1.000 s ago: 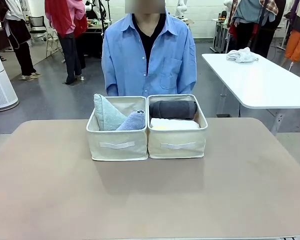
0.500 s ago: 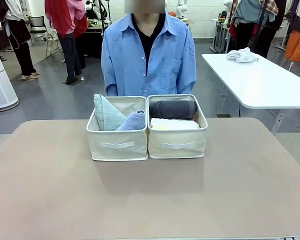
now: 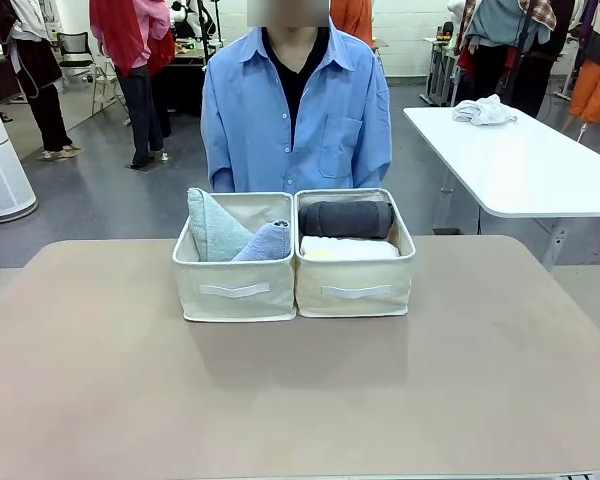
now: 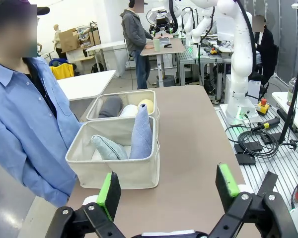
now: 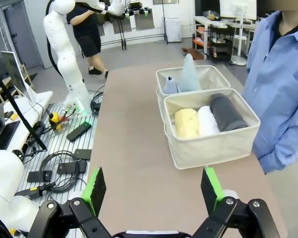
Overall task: Sort the towels based on their folding style.
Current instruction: Pick up another triangle-folded towel from the table and place it in the left Fabric basket.
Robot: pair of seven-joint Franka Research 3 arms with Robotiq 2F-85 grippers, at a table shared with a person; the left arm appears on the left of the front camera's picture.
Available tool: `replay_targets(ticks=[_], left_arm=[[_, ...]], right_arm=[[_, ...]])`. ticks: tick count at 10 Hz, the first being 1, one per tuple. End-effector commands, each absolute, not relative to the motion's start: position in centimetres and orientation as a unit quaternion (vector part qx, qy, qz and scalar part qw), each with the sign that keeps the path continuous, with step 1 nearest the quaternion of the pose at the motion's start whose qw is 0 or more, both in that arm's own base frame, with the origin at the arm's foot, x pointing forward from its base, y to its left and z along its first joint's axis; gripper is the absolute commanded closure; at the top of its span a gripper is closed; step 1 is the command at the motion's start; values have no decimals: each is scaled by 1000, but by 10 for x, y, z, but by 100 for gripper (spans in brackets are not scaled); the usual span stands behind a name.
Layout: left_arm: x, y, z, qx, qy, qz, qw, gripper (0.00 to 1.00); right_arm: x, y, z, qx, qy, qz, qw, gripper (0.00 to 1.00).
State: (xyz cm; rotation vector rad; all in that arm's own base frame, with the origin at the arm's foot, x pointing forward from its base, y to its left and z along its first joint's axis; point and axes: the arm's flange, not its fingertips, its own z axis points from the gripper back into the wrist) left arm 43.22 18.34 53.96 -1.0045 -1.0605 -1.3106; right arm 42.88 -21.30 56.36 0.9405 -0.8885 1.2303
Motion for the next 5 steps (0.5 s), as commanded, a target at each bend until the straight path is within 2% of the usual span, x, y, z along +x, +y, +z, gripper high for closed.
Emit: replay_targets(ticks=[1,5], left_arm=[[430,184,542,-426,-451,-554,555,0],[430,184,542,-426,-451,-554,555,0]], right_arm=[[430,-215,563,411,-390,542,620,0],[430,-215,563,411,-390,542,620,0]])
